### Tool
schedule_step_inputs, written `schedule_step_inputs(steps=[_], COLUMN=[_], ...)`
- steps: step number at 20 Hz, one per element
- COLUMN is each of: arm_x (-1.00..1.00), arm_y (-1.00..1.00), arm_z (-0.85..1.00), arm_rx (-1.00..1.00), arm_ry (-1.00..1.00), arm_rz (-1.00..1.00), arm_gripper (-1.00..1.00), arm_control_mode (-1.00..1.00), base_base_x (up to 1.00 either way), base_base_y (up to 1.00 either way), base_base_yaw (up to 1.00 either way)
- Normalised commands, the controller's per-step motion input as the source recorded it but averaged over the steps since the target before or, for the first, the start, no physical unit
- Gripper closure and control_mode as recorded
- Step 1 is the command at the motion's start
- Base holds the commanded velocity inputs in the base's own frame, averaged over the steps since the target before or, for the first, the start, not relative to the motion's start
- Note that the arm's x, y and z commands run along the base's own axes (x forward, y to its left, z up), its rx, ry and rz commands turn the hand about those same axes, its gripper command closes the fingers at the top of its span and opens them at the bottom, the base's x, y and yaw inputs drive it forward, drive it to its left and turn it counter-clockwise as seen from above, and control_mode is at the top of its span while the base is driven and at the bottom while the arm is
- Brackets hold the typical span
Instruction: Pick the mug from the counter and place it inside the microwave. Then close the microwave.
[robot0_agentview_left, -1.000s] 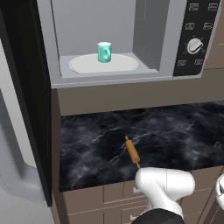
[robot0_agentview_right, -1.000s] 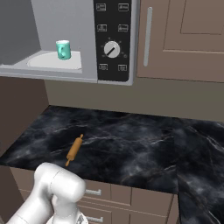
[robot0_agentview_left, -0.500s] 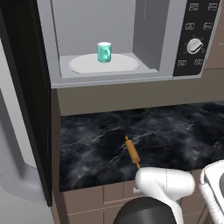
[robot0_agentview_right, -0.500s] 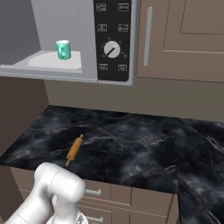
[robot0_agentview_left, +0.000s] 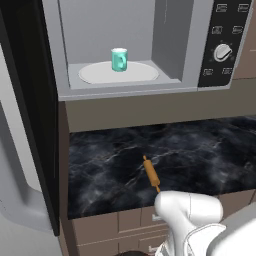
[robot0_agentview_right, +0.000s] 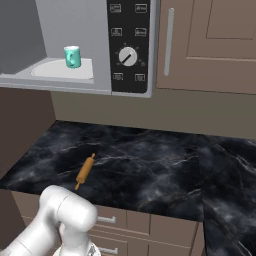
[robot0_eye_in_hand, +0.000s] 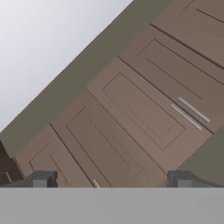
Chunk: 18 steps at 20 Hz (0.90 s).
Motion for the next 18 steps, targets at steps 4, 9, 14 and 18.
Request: schedule_step_inputs(steps=[4, 9, 14, 18], arm_x=[-0.09, -0.08, 0.01, 0.09], arm_y=[0.43, 0.5, 0.58, 0.63], arm_z=[-0.14, -0.25, -0.31, -0.28], arm_rx=[0.09, 0.08, 0.07, 0.05], arm_ry=[0.05, 0.06, 0.11, 0.15], arm_rz=[0.13, 0.08, 0.0, 0.0], arm_gripper=[-1.0, -1.0, -1.0, -1.0], arm_control_mode=[-1.0, -1.0, -1.0, -1.0], base_base_x=[0.0, 0.0, 0.0, 0.0], base_base_y=[0.0, 0.0, 0.0, 0.0], base_base_yaw=[0.0, 0.0, 0.0, 0.0])
